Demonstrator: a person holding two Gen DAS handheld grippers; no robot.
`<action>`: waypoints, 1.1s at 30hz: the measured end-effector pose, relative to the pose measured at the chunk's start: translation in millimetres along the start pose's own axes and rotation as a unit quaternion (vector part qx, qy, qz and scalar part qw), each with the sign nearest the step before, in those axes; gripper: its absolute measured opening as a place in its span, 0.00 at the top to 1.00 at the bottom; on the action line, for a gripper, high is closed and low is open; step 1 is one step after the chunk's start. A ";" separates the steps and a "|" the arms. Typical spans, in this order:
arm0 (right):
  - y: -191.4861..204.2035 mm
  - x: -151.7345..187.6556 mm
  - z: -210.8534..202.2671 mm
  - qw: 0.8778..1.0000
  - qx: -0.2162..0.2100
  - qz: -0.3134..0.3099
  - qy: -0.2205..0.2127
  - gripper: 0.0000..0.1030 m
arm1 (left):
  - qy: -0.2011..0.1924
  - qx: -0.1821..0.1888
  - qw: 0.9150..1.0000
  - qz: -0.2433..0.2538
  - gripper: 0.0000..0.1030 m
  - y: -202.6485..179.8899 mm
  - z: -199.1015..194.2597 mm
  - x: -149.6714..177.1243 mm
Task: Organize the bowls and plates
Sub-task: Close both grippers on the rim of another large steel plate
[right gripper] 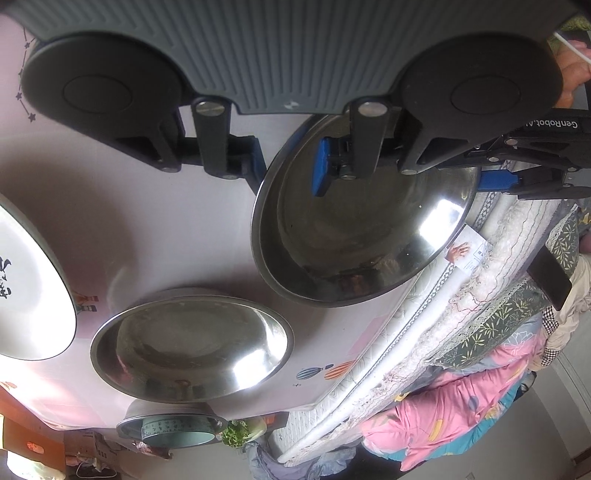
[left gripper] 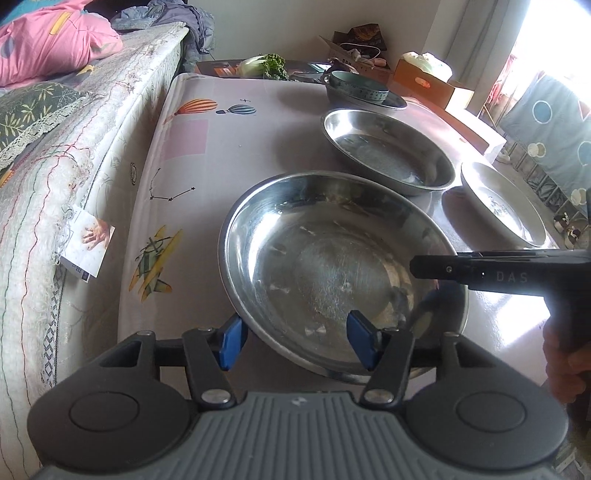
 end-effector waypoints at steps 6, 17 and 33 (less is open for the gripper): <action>1.3 8.1 -8.0 1.000 -0.006 -0.002 0.004 0.74 | 0.003 0.002 1.000 -0.004 0.42 -1.4 -4.7 8.7; -7.3 -7.6 2.4 1.000 0.010 0.012 -0.027 0.73 | -0.018 -0.061 0.998 0.031 0.32 5.0 9.0 -14.1; -4.6 -11.2 20.1 0.999 0.035 -0.007 -0.035 0.81 | -0.001 -0.097 0.995 0.036 0.41 4.5 34.4 -19.5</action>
Point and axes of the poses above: each gripper's, at about its wrist camera, not at the fingertips, and z roughly the way its jaws point, y to its left, x to its underside, the point moved 7 cm from there along z, roughly the way its jaws point, and after that the axes turned 8 degrees about -y, right-handed, at the moved point
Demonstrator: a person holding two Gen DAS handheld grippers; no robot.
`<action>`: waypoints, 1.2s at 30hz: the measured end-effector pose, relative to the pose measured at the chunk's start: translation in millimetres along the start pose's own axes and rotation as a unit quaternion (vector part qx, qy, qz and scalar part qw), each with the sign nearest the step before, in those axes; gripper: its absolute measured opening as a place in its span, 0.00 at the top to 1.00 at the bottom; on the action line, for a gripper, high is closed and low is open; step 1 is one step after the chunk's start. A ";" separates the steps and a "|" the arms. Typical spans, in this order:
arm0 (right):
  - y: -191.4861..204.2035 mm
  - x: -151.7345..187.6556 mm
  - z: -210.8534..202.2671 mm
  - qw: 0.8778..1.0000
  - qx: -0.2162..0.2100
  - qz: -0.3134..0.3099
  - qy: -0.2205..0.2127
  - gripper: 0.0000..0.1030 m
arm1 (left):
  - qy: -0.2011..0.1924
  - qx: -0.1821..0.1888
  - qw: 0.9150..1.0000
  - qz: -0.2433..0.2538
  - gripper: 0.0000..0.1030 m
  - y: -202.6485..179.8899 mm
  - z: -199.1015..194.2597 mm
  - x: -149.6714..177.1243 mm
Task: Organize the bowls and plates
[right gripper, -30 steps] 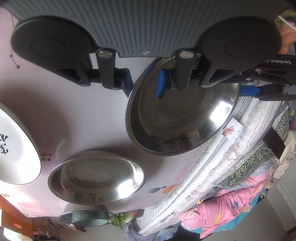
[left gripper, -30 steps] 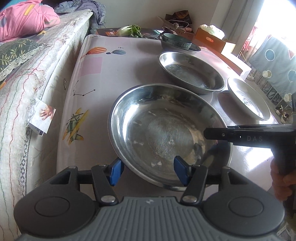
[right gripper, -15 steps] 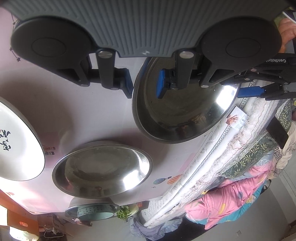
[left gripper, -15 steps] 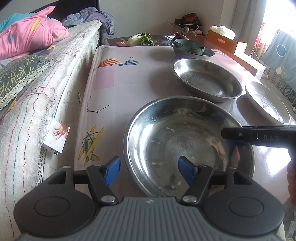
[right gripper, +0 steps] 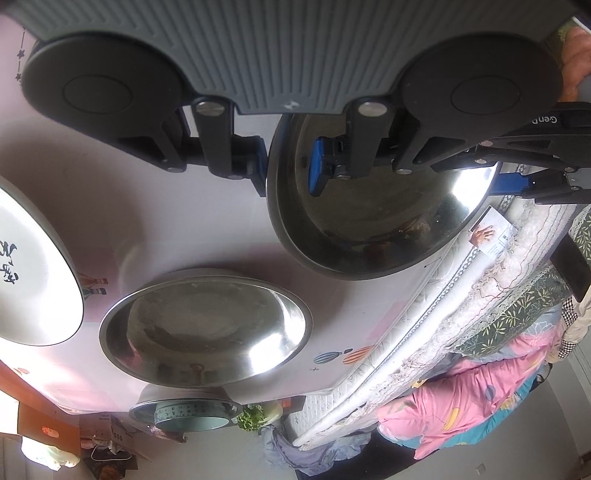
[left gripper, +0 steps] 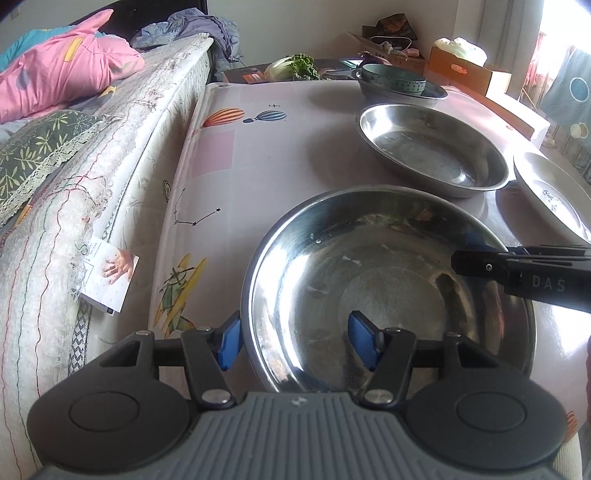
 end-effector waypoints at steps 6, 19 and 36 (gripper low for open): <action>-0.2 -0.4 0.5 1.000 0.000 0.000 0.000 0.82 | 0.003 -0.001 1.000 -0.008 0.42 1.0 -0.3 -0.5; -1.6 -0.3 0.2 1.000 -0.002 0.008 0.002 0.81 | 0.007 0.002 1.000 -0.012 0.42 -2.1 -3.4 2.5; -7.5 1.5 -4.0 1.000 0.000 0.011 0.001 0.80 | 0.012 0.009 1.000 -0.008 0.42 -10.9 -7.6 5.2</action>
Point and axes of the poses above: each gripper's, at about its wrist camera, not at the fingertips, and z roughly the way its jaws point, y to its left, x to its underside, the point moved 7 cm from there along z, roughly the way its jaws point, and after that the axes turned 8 degrees about -y, right-handed, at the moved point
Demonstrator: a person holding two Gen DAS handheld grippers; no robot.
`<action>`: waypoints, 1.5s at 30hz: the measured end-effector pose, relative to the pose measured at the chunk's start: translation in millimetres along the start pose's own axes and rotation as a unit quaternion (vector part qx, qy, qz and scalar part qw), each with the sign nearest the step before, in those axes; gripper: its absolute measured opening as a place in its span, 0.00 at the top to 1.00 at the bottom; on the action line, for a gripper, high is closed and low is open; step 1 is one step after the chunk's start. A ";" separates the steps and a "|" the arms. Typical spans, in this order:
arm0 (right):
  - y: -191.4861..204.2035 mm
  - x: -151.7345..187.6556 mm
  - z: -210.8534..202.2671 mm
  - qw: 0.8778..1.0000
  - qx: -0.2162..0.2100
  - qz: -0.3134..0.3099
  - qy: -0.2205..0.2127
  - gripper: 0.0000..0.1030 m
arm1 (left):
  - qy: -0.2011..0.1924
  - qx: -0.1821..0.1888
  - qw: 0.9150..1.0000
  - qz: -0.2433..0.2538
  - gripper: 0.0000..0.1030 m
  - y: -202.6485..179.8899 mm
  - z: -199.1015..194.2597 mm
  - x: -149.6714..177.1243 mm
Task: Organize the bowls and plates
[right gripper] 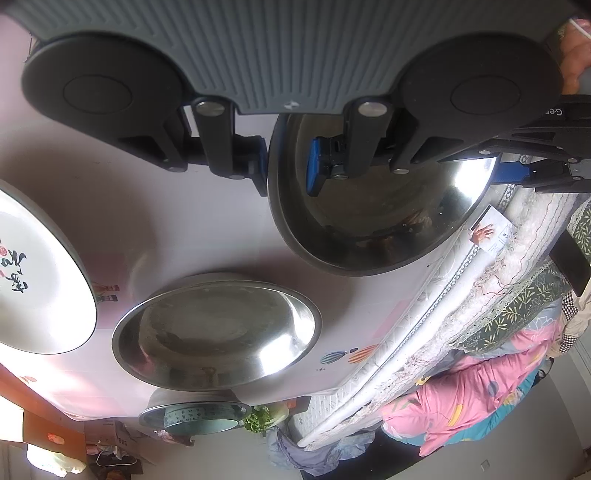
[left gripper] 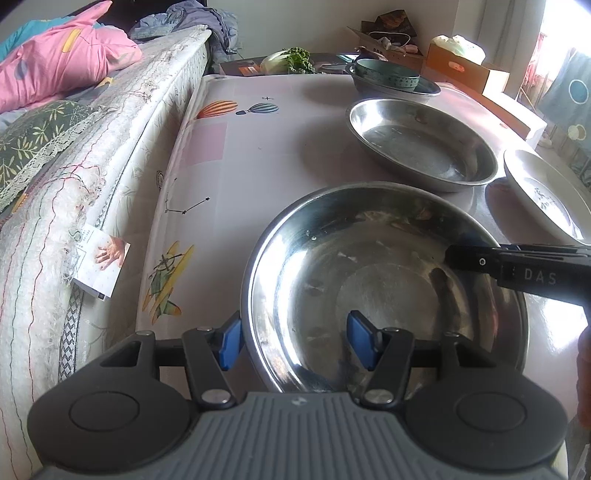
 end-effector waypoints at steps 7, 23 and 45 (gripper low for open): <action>-2.8 -0.3 -1.1 1.000 0.001 0.000 -0.001 0.80 | 0.001 0.003 1.000 0.004 0.42 -4.0 -2.4 2.1; -9.5 -0.8 -4.0 1.000 0.005 0.001 -0.004 0.79 | 0.002 0.004 1.000 0.016 0.40 -11.4 -2.8 7.6; -6.9 7.7 -11.6 1.000 0.005 0.014 -0.005 0.80 | 0.005 0.001 1.000 0.019 0.39 -12.1 1.7 8.4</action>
Point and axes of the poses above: each gripper's, at about its wrist camera, not at the fingertips, and z roughly the way its jaws point, y to its left, x to its underside, the point moved 7 cm from there along z, roughly the way its jaws point, and after that the axes turned 8 degrees about -y, right-handed, at the moved point
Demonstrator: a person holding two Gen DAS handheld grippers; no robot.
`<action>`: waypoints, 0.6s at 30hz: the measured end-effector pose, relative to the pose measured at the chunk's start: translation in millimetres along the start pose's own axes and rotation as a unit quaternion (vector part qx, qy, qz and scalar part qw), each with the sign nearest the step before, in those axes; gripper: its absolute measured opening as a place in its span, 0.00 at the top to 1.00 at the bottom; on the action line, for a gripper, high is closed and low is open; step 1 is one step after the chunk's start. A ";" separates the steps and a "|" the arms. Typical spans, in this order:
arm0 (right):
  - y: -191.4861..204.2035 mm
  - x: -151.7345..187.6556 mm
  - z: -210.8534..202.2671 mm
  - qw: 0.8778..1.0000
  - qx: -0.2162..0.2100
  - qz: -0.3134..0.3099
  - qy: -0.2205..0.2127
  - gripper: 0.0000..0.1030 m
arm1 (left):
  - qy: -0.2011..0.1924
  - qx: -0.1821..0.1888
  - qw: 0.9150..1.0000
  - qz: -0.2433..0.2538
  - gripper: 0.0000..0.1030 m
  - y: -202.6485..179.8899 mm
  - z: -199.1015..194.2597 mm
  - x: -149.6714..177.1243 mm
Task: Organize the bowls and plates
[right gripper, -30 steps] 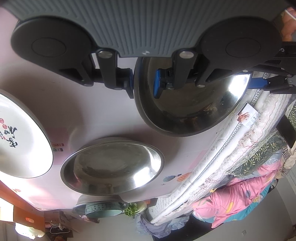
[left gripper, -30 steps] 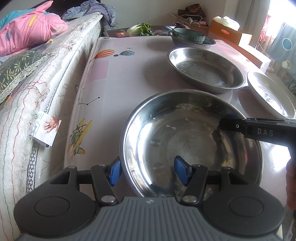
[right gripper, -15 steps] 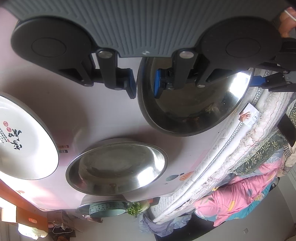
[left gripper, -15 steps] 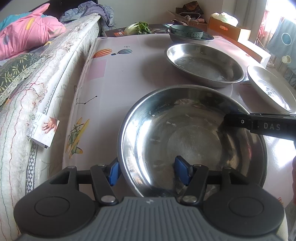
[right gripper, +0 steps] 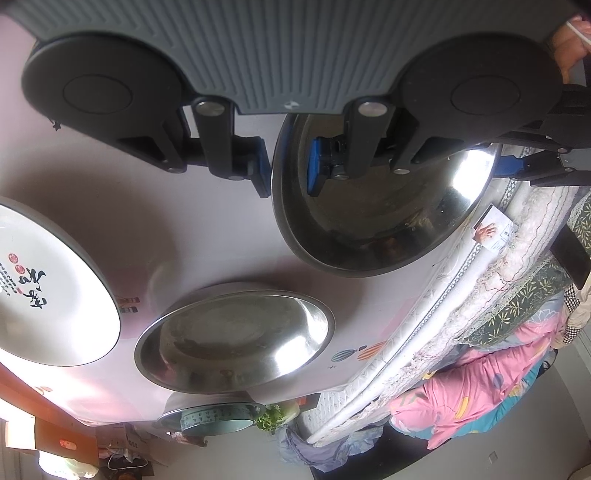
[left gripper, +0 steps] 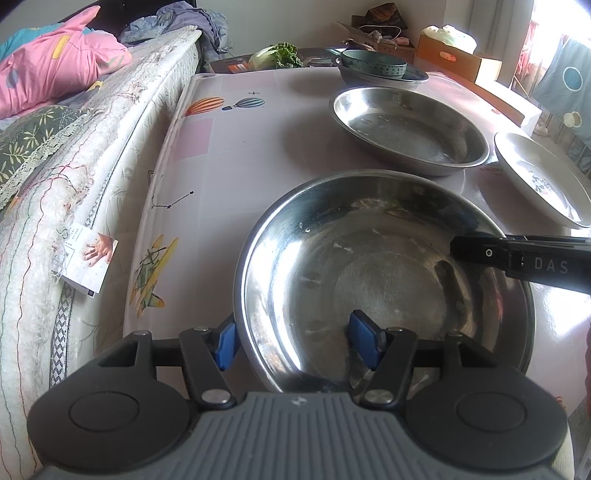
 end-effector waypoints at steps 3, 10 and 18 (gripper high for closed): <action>1.5 1.2 -0.5 1.000 -0.002 0.000 0.000 0.80 | 0.001 0.000 1.000 -0.001 0.38 -0.1 0.7 0.0; 2.3 1.2 -0.1 1.000 -0.003 0.003 0.000 0.80 | 0.001 0.000 1.000 -0.002 0.37 -0.2 1.5 0.0; 2.0 1.0 0.0 1.000 -0.003 0.003 0.000 0.79 | 0.001 0.000 1.000 -0.002 0.37 -0.4 1.5 -0.1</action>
Point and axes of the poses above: each gripper's, at about its wrist camera, not at the fingertips, and z roughly the way its jaws point, y to its left, x to its underside, the point moved 7 cm from there along z, roughly the way its jaws point, and after that the axes turned 8 degrees about -y, right-handed, at the moved point
